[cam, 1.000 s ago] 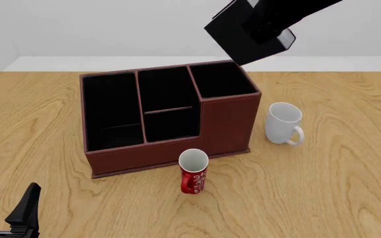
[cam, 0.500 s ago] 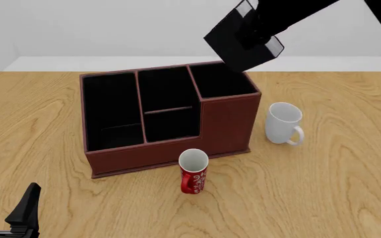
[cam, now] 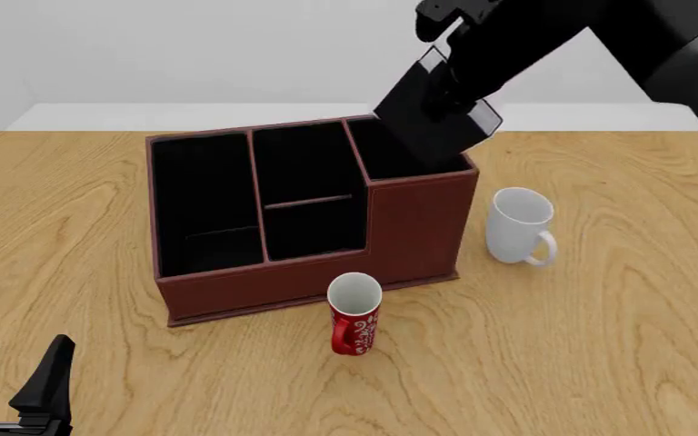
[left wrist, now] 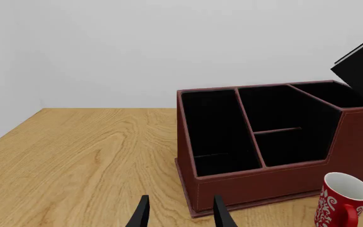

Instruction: Pick up the book and place it in the right compartment of the caddy.

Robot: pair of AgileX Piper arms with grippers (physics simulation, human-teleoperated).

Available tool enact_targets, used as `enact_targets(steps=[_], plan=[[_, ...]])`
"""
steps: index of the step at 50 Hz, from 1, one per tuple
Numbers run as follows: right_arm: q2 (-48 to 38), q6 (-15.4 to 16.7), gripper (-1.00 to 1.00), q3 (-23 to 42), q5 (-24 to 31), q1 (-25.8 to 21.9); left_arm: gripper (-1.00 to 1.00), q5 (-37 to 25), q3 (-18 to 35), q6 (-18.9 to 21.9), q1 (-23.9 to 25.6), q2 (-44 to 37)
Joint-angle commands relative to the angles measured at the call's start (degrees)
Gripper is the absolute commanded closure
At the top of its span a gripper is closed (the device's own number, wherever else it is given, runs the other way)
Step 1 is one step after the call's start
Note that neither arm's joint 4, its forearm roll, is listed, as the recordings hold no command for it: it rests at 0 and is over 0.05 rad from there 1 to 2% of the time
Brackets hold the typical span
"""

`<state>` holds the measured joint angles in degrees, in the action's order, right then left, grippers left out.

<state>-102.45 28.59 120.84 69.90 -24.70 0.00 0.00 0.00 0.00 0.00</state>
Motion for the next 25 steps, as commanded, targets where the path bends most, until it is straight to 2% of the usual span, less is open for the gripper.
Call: enact_targets(steps=[1,25], plan=[[-1.9,-1.0,1.0,-0.5,0.0,0.4,-1.0,0.0,0.0,0.0,0.0,0.0],[-6.5,0.2,1.0,1.9,0.0,1.9,-1.0,0.0,0.0,0.0,0.0,0.0]])
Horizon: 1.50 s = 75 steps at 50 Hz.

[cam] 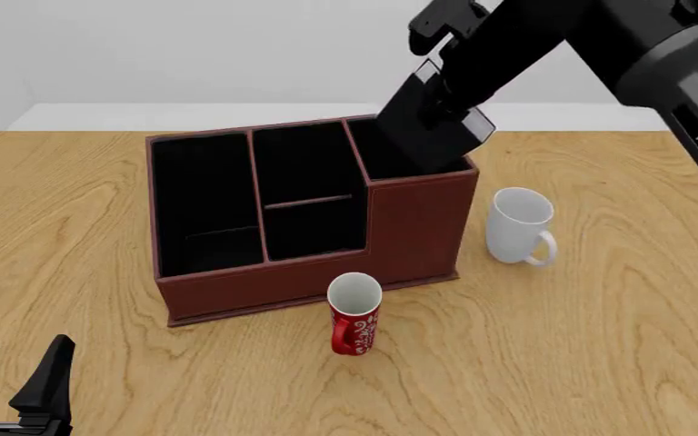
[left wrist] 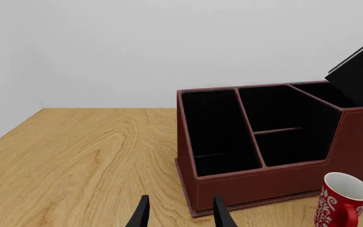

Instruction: Pick up the book and place it in the right compartment of the caddy.

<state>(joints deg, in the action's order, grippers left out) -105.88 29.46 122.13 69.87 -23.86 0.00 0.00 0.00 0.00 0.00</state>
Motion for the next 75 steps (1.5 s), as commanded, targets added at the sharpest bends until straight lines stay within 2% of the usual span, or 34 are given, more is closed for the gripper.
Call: enact_targets(steps=[1,15,16,28,39,56,57,75], plan=[[-3.2,-0.7,1.0,0.6,0.0,0.9,-1.0,0.0,0.0,0.0,0.0,0.0],[-5.9,-1.6,1.0,2.6,0.0,-0.1,-1.0,0.0,0.0,0.0,0.0,0.0],[-6.4,-0.8,1.0,2.9,0.0,0.6,-1.0,0.0,0.0,0.0,0.0,0.0],[-8.4,-1.1,1.0,4.8,0.0,0.0,-1.0,0.0,0.0,0.0,0.0,0.0],[-11.4,0.8,1.0,7.4,0.0,2.3,-1.0,0.0,0.0,0.0,0.0,0.0],[-14.0,1.8,1.0,9.7,0.0,3.4,-1.0,0.0,0.0,0.0,0.0,0.0],[-14.0,1.9,-1.0,10.0,0.0,3.4,-1.0,0.0,0.0,0.0,0.0,0.0],[-12.0,1.3,-1.0,10.0,0.0,2.4,-1.0,0.0,0.0,0.0,0.0,0.0]])
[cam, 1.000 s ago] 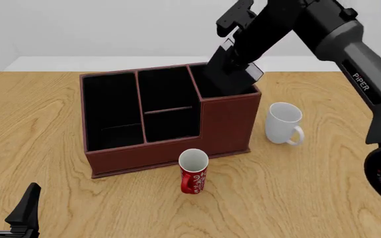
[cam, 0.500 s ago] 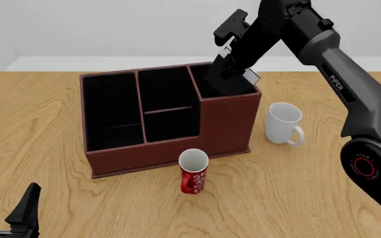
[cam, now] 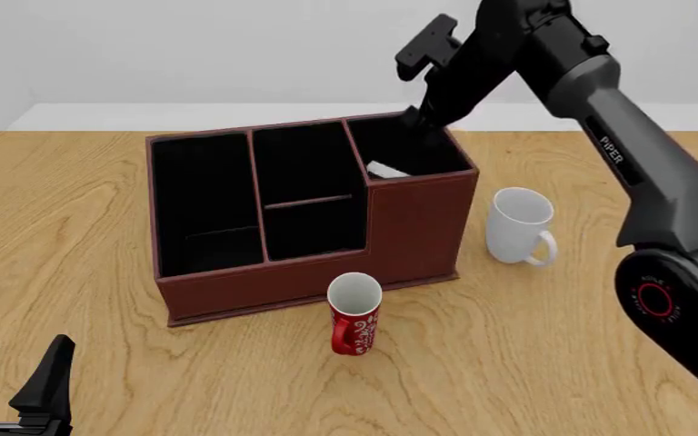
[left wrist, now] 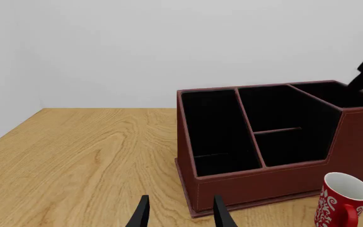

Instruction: Pick up the book and place it in the right compartment of the caddy.

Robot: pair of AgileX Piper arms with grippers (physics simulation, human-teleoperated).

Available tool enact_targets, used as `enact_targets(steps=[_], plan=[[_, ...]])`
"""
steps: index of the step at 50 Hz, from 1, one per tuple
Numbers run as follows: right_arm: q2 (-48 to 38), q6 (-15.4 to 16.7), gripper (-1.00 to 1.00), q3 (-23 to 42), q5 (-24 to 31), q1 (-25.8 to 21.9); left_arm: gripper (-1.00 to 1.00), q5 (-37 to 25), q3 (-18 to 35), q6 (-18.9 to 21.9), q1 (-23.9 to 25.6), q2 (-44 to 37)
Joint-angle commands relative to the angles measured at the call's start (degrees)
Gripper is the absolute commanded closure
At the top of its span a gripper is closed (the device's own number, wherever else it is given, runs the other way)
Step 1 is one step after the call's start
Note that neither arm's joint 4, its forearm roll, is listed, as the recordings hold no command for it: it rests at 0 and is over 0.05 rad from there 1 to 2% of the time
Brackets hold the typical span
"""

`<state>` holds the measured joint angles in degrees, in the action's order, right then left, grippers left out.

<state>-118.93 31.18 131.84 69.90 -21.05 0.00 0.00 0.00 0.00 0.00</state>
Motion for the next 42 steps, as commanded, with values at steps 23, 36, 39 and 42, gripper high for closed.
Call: enact_targets(steps=[23,36,39,42], plan=[[6.2,0.1,-1.0,9.3,0.0,1.5,-1.0,0.0,0.0,0.0,0.0,0.0],[28.3,-2.4,-1.0,-29.9,-22.7,0.8,-1.0,0.0,0.0,0.0,0.0,0.0],[33.6,-4.6,-1.0,-39.0,-28.6,0.3,-1.0,0.0,0.0,0.0,0.0,0.0],[37.1,-5.5,-1.0,-45.5,-32.5,-0.5,-1.0,0.0,0.0,0.0,0.0,0.0]])
